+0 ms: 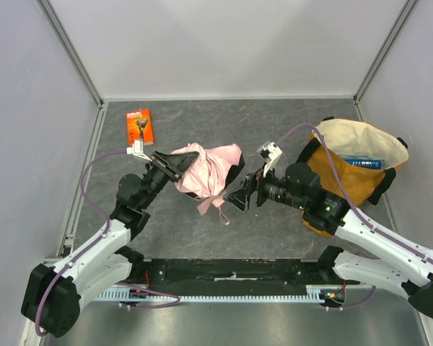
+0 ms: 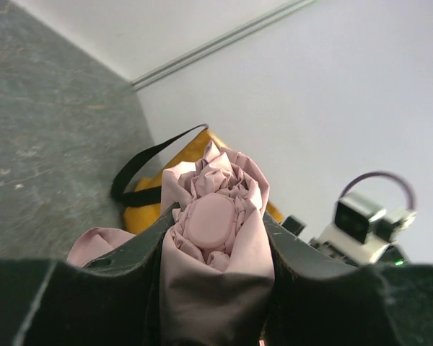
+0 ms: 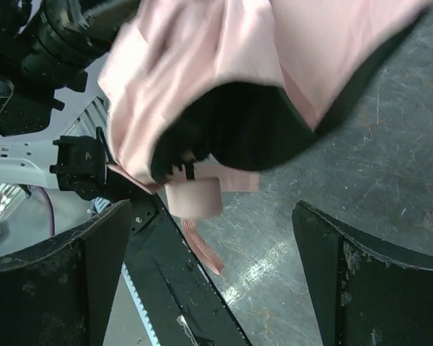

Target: Put away the umbrella

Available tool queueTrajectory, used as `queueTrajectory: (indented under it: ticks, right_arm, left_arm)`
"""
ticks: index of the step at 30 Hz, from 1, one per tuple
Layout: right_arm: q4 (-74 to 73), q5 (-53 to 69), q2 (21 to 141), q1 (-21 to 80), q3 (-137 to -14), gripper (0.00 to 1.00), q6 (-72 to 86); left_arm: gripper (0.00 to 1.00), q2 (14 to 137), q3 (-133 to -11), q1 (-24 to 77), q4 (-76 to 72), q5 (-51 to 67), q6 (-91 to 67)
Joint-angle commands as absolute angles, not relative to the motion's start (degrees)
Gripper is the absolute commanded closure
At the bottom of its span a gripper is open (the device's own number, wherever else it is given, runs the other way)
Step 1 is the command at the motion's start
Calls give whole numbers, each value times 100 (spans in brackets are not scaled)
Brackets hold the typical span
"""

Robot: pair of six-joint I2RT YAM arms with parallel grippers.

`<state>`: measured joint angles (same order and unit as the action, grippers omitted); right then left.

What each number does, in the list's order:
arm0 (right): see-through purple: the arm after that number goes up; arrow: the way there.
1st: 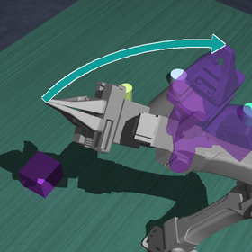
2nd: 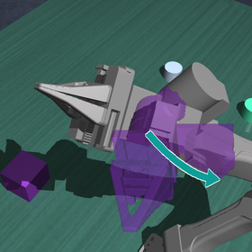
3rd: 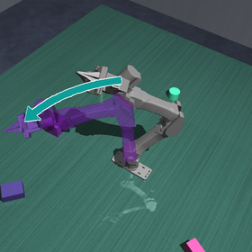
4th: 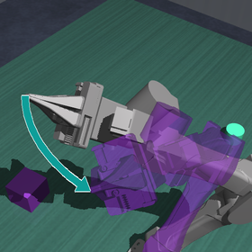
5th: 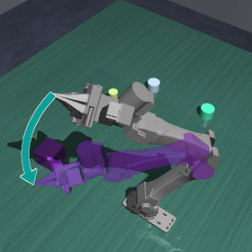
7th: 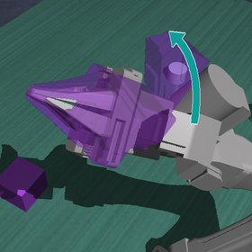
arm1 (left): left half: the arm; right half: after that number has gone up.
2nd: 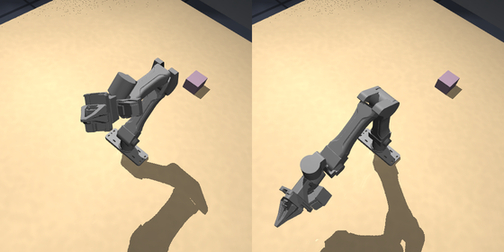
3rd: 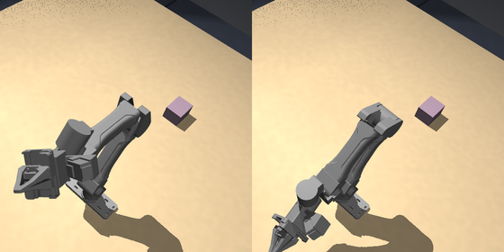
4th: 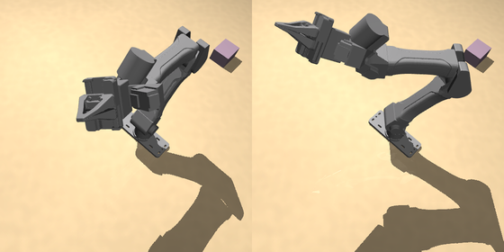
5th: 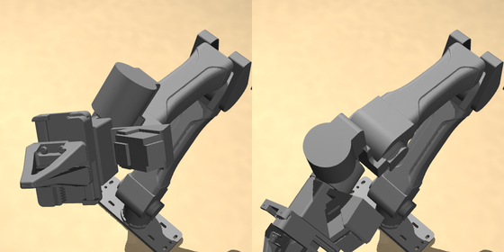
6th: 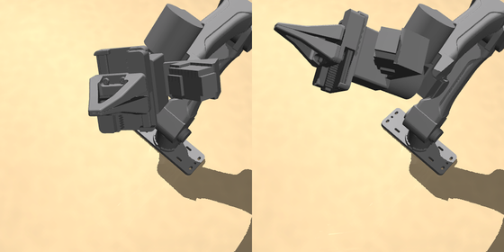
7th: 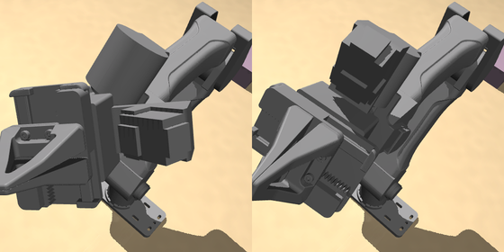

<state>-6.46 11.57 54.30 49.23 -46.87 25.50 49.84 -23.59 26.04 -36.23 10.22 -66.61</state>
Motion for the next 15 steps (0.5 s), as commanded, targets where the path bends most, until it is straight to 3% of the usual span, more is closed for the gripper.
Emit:
queueTrajectory:
  ticks: [1, 4, 10, 15]
  right_arm:
    - [-55, 732, 5029, 4922, -4177, 2, 3092]
    - [517, 149, 4554, 4922, -3728, 2, 3647]
    - [2193, 2100, 4782, 4966, -3210, 7, 2937]
    - [3618, 1610, 5070, 5150, -2786, 8, 2716]
  left_arm:
    - [98, 5071, -2286, 2575, -5535, 502, -7847]
    - [98, 5290, -2276, 2532, -6168, 448, -8409]
    - [98, 5458, -2426, 2522, -6030, 326, -9447]
    - [98, 5335, -2531, 2531, -5889, 97, -9633]
